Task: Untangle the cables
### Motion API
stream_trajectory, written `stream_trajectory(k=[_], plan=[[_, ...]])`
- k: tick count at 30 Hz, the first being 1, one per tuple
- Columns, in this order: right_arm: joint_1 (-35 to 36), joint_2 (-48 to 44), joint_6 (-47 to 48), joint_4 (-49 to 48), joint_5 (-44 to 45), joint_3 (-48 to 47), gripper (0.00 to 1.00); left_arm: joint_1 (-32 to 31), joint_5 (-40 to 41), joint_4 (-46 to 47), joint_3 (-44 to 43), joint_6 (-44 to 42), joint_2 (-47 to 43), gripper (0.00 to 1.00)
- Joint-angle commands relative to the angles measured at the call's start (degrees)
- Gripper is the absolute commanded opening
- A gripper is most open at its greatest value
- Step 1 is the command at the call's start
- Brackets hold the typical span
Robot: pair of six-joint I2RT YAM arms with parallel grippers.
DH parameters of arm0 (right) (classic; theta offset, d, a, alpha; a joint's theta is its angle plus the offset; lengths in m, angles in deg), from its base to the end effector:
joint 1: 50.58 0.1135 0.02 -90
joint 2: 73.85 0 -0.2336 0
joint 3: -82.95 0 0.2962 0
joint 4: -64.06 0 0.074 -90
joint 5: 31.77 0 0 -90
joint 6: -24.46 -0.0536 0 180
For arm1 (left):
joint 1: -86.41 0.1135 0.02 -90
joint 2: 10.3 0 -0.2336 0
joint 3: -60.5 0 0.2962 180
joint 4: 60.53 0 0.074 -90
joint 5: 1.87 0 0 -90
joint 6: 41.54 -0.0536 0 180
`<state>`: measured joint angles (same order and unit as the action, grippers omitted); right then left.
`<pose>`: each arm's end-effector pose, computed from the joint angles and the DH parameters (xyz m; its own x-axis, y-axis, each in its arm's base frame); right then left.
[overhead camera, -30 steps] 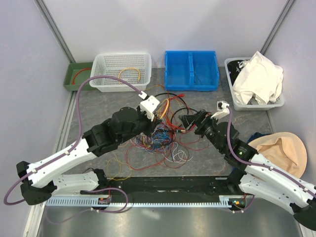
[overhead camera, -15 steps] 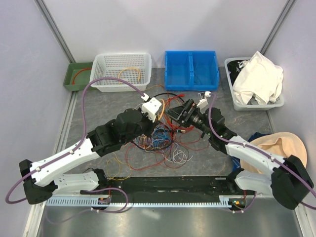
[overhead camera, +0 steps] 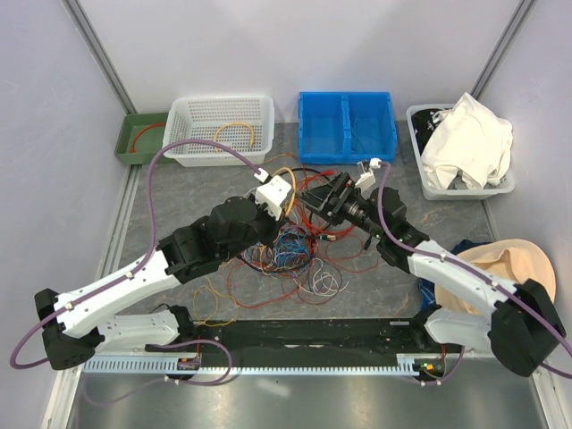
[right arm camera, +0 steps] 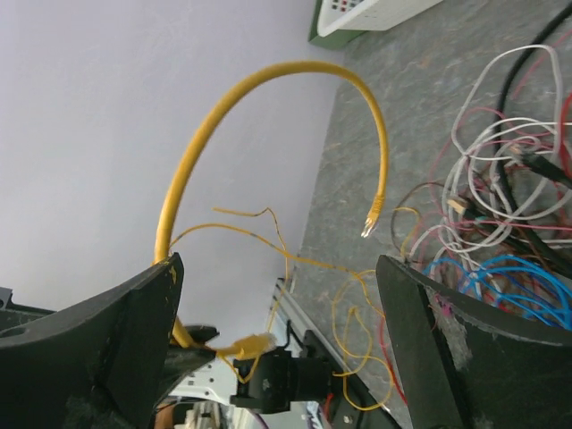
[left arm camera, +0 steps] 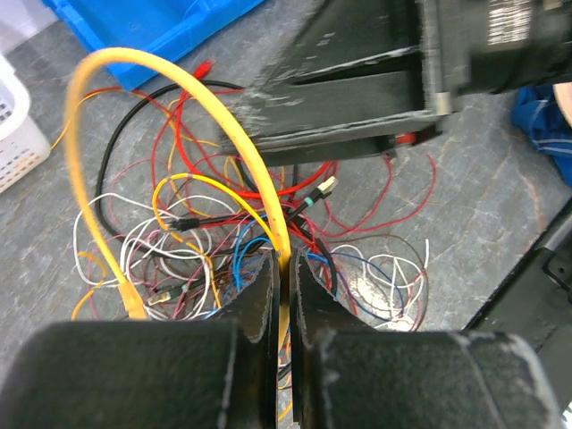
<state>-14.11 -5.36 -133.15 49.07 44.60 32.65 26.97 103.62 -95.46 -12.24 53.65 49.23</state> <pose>0.2672 0.2132 0.2313 -0.7262 0.5807 -0.3682 -0.2506 0.2751 0.9282 0.1682 -0.2568 0.3360 -0.2510 0.2537 -0.9341 0.6838 0.7296 0.0144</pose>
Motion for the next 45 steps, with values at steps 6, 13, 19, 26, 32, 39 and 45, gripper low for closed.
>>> stream_trajectory(k=[6, 13, 19, 26, 32, 39, 45], plan=[[-0.2, -12.4, 9.0, 17.3, 7.9, -3.4, 0.98, 0.0, 9.8, -0.3, -0.9, 1.2, 0.0, 0.02], [-0.2, -6.0, 9.3, 14.0, 3.3, -7.3, 0.98, 0.0, 5.2, 0.2, 0.4, 2.5, 0.1, 0.02], [-0.1, 2.4, 6.5, 6.2, -3.2, -10.1, 0.90, 0.0, 1.2, 2.0, 1.2, 2.9, -0.7, 0.02], [-0.1, 6.1, 7.1, 4.4, -5.5, -12.5, 0.42, 0.0, -0.2, 2.2, 1.6, 3.6, -0.6, 0.02], [0.0, 1.0, 11.1, 8.4, -2.5, -12.4, 0.00, 0.0, 2.3, 1.5, 1.9, 4.6, -1.2, 0.14], [0.0, -7.0, 19.4, 18.4, 4.4, -15.4, 0.00, 0.0, 9.5, -1.9, 0.3, 7.4, -3.0, 0.49], [-0.1, -13.3, 25.3, 25.1, 9.5, -17.3, 0.00, 0.1, 16.0, -2.9, 1.8, 9.9, -7.2, 0.78]])
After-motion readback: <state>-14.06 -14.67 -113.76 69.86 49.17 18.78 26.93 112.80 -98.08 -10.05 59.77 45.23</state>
